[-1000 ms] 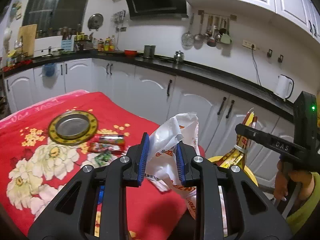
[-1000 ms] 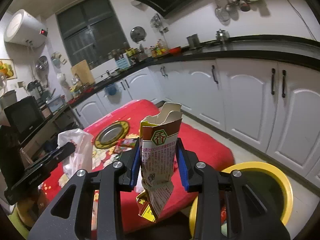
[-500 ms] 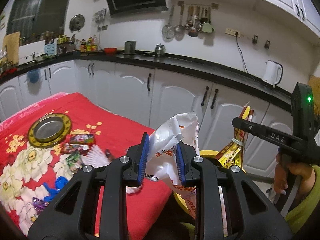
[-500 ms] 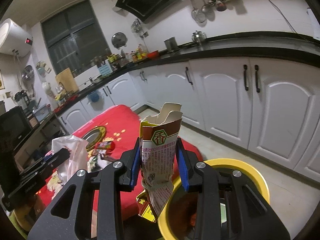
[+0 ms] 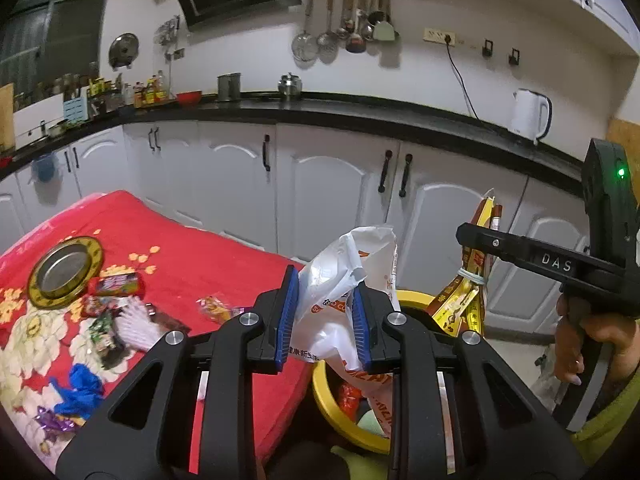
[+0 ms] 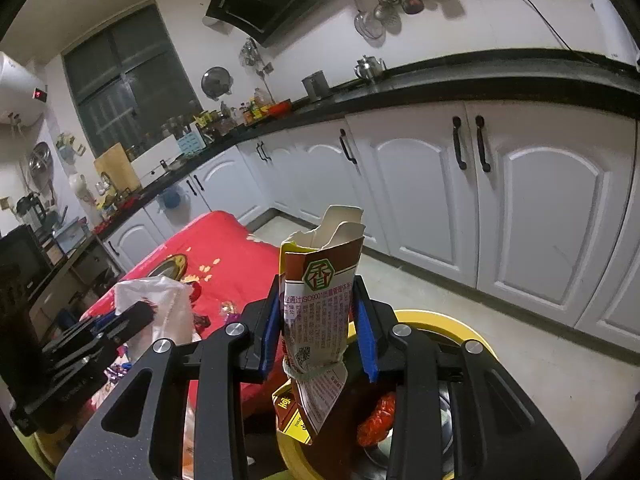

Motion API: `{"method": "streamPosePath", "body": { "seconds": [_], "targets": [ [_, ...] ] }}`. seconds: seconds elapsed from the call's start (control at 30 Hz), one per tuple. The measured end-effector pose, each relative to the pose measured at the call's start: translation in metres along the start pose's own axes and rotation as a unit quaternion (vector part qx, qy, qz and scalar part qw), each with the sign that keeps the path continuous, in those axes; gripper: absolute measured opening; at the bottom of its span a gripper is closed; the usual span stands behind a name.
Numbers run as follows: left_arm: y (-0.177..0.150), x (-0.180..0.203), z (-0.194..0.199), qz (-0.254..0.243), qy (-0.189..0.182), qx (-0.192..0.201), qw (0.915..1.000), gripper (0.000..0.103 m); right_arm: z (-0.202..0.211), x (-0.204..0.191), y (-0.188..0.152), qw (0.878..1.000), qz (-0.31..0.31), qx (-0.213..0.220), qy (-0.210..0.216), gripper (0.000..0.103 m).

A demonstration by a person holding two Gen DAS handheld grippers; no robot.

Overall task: Collect trash
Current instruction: 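Carry the bag and carton over the bin and open both tools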

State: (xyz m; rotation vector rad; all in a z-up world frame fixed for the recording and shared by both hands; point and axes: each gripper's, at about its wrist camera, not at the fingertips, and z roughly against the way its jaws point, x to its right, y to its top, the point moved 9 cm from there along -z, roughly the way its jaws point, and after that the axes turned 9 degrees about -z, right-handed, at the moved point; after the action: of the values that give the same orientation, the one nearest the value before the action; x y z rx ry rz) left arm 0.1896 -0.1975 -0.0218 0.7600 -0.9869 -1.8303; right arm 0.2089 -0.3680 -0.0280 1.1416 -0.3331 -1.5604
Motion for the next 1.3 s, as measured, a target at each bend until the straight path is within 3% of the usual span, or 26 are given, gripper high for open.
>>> {"method": "streamPosePath", "body": {
  "seconds": [0.43, 0.8, 0.97, 1.03, 1.2, 1.3],
  "targets": [
    [-0.015, 0.035, -0.047, -0.032, 0.003, -0.026, 0.9992, 0.02, -0.011, 0.041, -0.005, 0.999, -0.041, -0.015, -0.009, 0.032],
    [-0.028, 0.047, -0.072, -0.019, -0.024, -0.058, 0.9979, 0.028, -0.023, 0.059, -0.016, 0.997, -0.066, -0.036, -0.015, 0.036],
    [-0.036, 0.047, -0.078, -0.002, -0.037, -0.071, 0.9968, 0.046, -0.024, 0.066, -0.017, 0.996, -0.078, -0.037, -0.022, 0.043],
    [-0.038, 0.045, -0.078, 0.004, -0.039, -0.073, 0.9966, 0.06, -0.023, 0.068, -0.016, 0.996, -0.082, -0.034, -0.023, 0.047],
    [-0.038, 0.036, -0.073, 0.028, -0.036, -0.071, 0.9964, 0.084, -0.023, 0.069, -0.016, 0.996, -0.084, -0.032, -0.025, 0.053],
    [-0.039, 0.028, -0.066, 0.043, -0.03, -0.067, 0.9963, 0.092, -0.022, 0.067, -0.015, 0.996, -0.081, -0.03, -0.023, 0.054]
  ]
}}
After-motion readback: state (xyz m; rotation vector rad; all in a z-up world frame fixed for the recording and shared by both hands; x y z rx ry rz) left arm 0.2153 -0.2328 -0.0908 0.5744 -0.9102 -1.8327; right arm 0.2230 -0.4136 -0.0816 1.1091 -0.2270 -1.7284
